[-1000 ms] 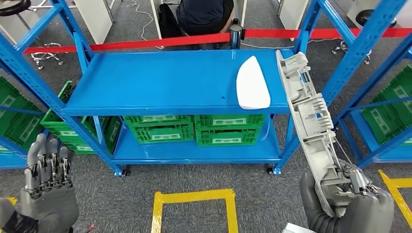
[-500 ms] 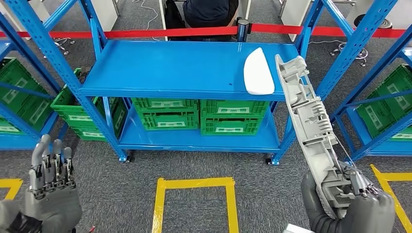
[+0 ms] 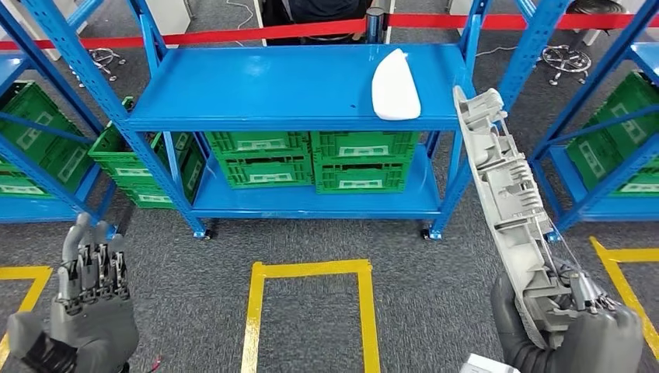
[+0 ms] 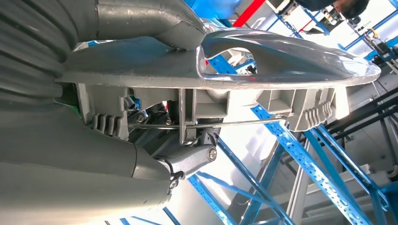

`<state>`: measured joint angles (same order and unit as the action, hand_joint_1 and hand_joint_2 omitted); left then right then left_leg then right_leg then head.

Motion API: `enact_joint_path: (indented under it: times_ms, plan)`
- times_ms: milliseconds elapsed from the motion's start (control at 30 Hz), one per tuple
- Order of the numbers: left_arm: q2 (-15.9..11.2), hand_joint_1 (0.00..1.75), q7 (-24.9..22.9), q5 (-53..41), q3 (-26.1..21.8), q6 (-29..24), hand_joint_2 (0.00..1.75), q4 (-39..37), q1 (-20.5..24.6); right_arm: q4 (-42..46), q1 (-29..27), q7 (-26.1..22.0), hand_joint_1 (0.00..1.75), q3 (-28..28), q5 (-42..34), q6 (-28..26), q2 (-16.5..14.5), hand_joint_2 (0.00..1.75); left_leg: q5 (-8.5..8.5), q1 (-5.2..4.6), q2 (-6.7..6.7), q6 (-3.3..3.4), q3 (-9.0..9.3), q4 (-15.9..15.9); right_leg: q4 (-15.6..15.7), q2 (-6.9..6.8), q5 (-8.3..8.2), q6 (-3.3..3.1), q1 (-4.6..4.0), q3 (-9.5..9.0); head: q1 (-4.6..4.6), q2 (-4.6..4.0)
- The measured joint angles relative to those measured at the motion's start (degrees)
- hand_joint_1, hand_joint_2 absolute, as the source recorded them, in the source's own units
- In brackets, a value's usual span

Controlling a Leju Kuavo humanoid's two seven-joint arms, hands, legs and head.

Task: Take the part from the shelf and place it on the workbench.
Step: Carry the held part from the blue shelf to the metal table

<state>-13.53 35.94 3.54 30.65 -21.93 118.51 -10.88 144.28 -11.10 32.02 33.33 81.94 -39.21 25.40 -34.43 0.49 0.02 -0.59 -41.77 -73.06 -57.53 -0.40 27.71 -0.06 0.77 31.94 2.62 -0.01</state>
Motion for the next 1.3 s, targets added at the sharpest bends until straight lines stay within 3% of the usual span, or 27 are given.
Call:
enact_joint_path:
  times_ms: [67,133,200,233,267,333,367,467,500,533,567,600,667,733,800,833,900,967,1000,1033,1100,1133,1167,1233,1267,1300]
  plan:
    - [0.0,0.00,-0.2,0.0,0.1,0.0,0.00,0.0,0.2,0.0,0.1,0.0,1.75,-0.2,-0.5,0.0,0.1,1.75,1.79,-0.14,-0.01,0.60,2.07,-0.7,-0.1,0.00,-1.33,-0.08,-0.38,1.76,0.28,-0.01]
    - [0.0,0.00,-0.3,0.0,0.1,0.0,0.00,0.0,0.5,0.0,0.1,0.0,1.75,-0.3,-0.8,0.0,0.2,1.75,3.96,-0.70,-0.01,1.96,7.70,5.3,-0.1,0.03,-2.61,-0.08,-0.66,3.17,0.40,-0.02]
    - [0.0,0.00,-0.3,-0.1,0.1,0.0,0.00,0.3,0.8,0.0,0.1,0.0,1.75,-0.4,-0.9,0.0,0.2,1.75,3.25,-1.62,0.06,3.23,14.13,13.9,-0.1,0.00,-3.72,0.19,-0.79,3.99,0.33,-0.01]
    - [0.0,0.00,-0.3,-0.1,0.1,0.0,0.00,0.4,0.9,0.0,0.1,0.0,1.75,-0.6,-1.0,0.0,0.3,1.75,2.66,-2.01,0.07,3.56,15.95,16.7,0.0,-0.04,-4.34,0.42,-0.74,4.30,0.27,0.00]
    - [0.0,0.00,-0.3,-0.1,0.2,0.0,0.00,0.5,0.9,0.0,0.2,-0.1,1.75,-0.7,-1.0,0.0,0.3,1.75,2.53,-2.21,0.08,3.71,16.62,18.4,0.2,-0.10,-5.01,0.72,-0.77,4.58,0.25,0.00]
    - [0.0,0.00,-0.4,-0.1,0.2,0.0,0.00,0.5,0.9,0.0,0.2,-0.1,1.75,-0.8,-1.3,0.0,0.5,1.75,3.56,-1.86,0.17,3.87,16.26,19.5,0.0,-0.05,-5.06,1.32,-0.70,5.21,0.22,0.01]
    - [0.0,0.00,-0.4,-0.1,0.2,0.0,0.00,0.5,0.8,0.0,0.2,-0.1,1.75,-0.9,-1.4,0.0,0.6,1.75,4.24,-1.60,0.26,4.05,15.98,19.8,-0.9,0.02,-3.52,1.69,-0.66,5.71,0.02,0.00]
    - [0.0,0.00,-0.5,-0.1,0.2,0.0,0.00,0.5,0.8,0.0,0.2,-0.1,1.75,-1.1,-1.5,0.0,0.8,1.75,6.08,-1.30,0.34,4.35,14.11,19.4,-10.0,0.19,4.54,2.79,-0.15,7.71,-1.07,-0.01]
    - [0.0,0.00,-0.6,-0.1,0.2,0.0,0.00,0.5,0.8,0.0,0.2,-0.1,1.75,-1.1,-1.5,0.0,0.8,1.75,6.59,-1.23,0.33,4.23,13.08,18.9,-13.2,0.19,5.75,3.11,0.07,7.94,-1.33,0.00]
    - [0.0,0.00,-0.6,-0.1,0.2,0.0,0.00,0.5,0.8,0.0,0.2,-0.1,1.75,-1.2,-1.5,0.0,0.8,1.75,7.01,-1.10,0.33,4.04,11.86,18.3,-15.1,0.18,5.58,3.43,0.29,7.65,-1.51,0.00]
    - [0.0,0.00,-0.6,-0.1,0.2,0.0,0.00,0.5,0.7,0.0,0.2,-0.1,1.75,-1.2,-1.6,0.0,0.8,1.75,7.37,-0.91,0.34,3.80,10.61,17.6,-15.1,0.18,4.38,3.77,0.51,6.63,-1.69,0.00]
    - [0.0,0.00,-0.6,-0.1,0.3,0.0,0.00,0.5,0.7,0.0,0.1,-0.1,1.75,-1.2,-1.6,0.0,0.8,1.75,7.64,-0.69,0.34,3.52,9.37,16.7,-13.2,0.18,2.80,4.12,0.76,4.79,-1.88,-0.01]
    - [0.0,0.00,-0.6,-0.1,0.3,0.0,0.00,0.5,0.7,0.0,0.1,-0.1,1.75,-1.2,-1.7,0.0,0.9,1.75,8.03,-0.46,0.34,2.86,7.13,15.1,-6.7,0.33,2.22,4.66,1.03,0.21,-2.50,-0.01]
    - [0.0,0.00,-0.6,-0.2,0.3,-0.1,0.00,0.5,0.7,0.1,0.1,-0.1,1.75,-1.3,-1.9,0.0,1.0,1.75,8.69,-0.54,0.28,2.06,5.65,13.9,-2.4,0.53,3.55,4.12,0.90,-2.30,-2.89,0.00]
    - [0.0,0.00,-0.6,-0.3,0.4,-0.1,0.00,0.5,0.7,0.1,0.1,-0.1,1.75,-1.4,-2.2,0.0,1.1,1.75,9.55,-0.54,0.16,1.34,5.05,13.7,-1.8,0.49,3.40,2.83,0.73,-1.87,-2.76,0.00]
    - [0.1,0.00,-0.6,-0.3,0.5,-0.2,0.00,0.5,0.7,0.1,0.1,-0.1,1.75,-1.4,-2.3,0.0,1.1,1.75,9.17,-0.46,0.10,1.03,4.70,13.4,-1.7,0.38,2.91,2.18,0.75,-1.44,-2.65,0.00]
    - [0.0,0.00,-0.6,-0.3,0.6,-0.2,0.00,0.5,0.8,0.1,0.1,-0.1,1.75,-1.4,-2.3,0.0,1.2,1.75,5.59,-0.27,0.01,0.46,3.40,10.7,-1.5,0.13,1.73,1.00,0.80,-0.34,-2.22,0.00]
    - [0.0,0.00,-0.6,-0.3,0.6,-0.2,0.00,0.5,0.8,0.1,0.2,-0.1,1.75,-1.5,-2.4,0.0,1.3,1.75,0.15,-0.13,0.01,0.08,1.86,4.5,-1.5,0.07,0.46,0.42,0.59,0.84,-1.49,0.00]
    - [0.0,0.00,-0.6,-0.3,0.7,-0.2,0.00,0.5,0.8,0.2,0.1,-0.1,1.75,-1.5,-2.4,0.0,1.3,1.75,-1.36,-0.10,0.00,0.04,1.56,1.4,-1.6,0.06,-0.21,0.28,0.44,1.70,-1.16,0.00]
    - [0.0,0.00,-0.7,-0.3,0.7,-0.2,0.00,0.5,0.8,0.2,0.1,-0.1,1.75,-1.5,-2.5,0.0,1.3,1.75,-1.49,-0.11,0.00,0.15,1.81,-0.7,-1.6,0.07,-0.92,0.22,0.27,2.63,-0.84,-0.01]
    - [0.0,0.00,-0.7,-0.3,0.8,-0.1,0.00,0.5,0.9,0.2,0.1,-0.1,1.75,-1.5,-2.8,0.1,1.3,1.75,1.32,-0.27,0.00,0.98,4.74,0.1,-1.6,0.08,-2.40,0.15,-0.15,4.54,-0.33,-0.01]
    - [0.0,0.00,-0.8,-0.2,0.8,-0.1,0.00,0.5,1.0,0.2,0.1,-0.2,1.75,-1.5,-3.0,0.1,1.3,1.75,2.62,-0.52,0.00,1.69,7.59,3.1,-1.7,0.09,-3.14,0.13,-0.29,5.32,-0.17,-0.01]
    - [0.0,0.00,-0.8,-0.1,0.9,0.0,0.00,0.6,1.1,0.2,0.1,-0.2,1.75,-1.6,-3.2,0.2,1.4,1.75,2.83,-0.93,0.03,2.42,11.18,7.3,-1.7,0.11,-3.78,0.21,-0.46,5.90,-0.11,-0.01]
    - [0.0,0.00,-0.8,0.1,0.9,0.3,0.00,0.7,1.5,0.2,0.2,-0.2,1.75,-1.7,-3.6,0.4,1.4,1.75,1.28,-1.68,0.04,3.29,16.85,15.4,-1.5,0.00,-5.14,0.58,-0.43,6.45,-0.19,0.00]
    - [0.0,0.00,-0.7,0.2,0.9,0.4,0.00,0.8,1.6,0.2,0.2,-0.2,1.75,-1.7,-3.9,0.5,1.4,1.75,0.72,-1.97,0.02,3.47,18.05,17.7,-1.1,-0.06,-5.90,0.91,-0.34,6.57,-0.19,-0.01]
    - [0.0,0.00,-0.7,0.3,0.9,0.5,0.00,0.8,1.7,0.2,0.2,-0.3,1.75,-1.8,-4.0,0.6,1.4,1.75,1.06,-2.03,0.00,3.60,18.02,18.7,-0.6,-0.12,-6.75,1.23,-0.22,6.70,-0.10,0.00]
